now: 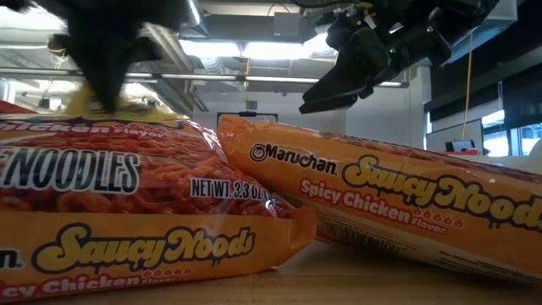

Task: Sort Maruchan noodles
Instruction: Put the bottom yellow noodle pack into the center white bin

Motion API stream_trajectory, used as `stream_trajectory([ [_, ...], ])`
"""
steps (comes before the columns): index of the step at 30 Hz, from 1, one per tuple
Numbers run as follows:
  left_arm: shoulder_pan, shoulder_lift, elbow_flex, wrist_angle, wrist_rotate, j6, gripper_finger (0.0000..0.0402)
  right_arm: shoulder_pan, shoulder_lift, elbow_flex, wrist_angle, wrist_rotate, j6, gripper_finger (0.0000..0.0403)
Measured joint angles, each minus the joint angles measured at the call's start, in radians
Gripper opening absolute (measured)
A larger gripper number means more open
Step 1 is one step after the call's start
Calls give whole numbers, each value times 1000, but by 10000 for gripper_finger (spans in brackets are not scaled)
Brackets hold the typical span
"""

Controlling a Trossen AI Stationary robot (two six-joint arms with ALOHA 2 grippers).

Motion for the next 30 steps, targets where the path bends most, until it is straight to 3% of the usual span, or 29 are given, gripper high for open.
stream_trajectory([
  [9,81,0,52,101,-97,141,0,2,4,0,32,-1,92,280],
  [19,146,0,52,252,-85,151,0,124,110,-2,111,60,120,280],
  [30,142,1,52,348,-121,142,0,185,120,-2,155,79,203,280],
])
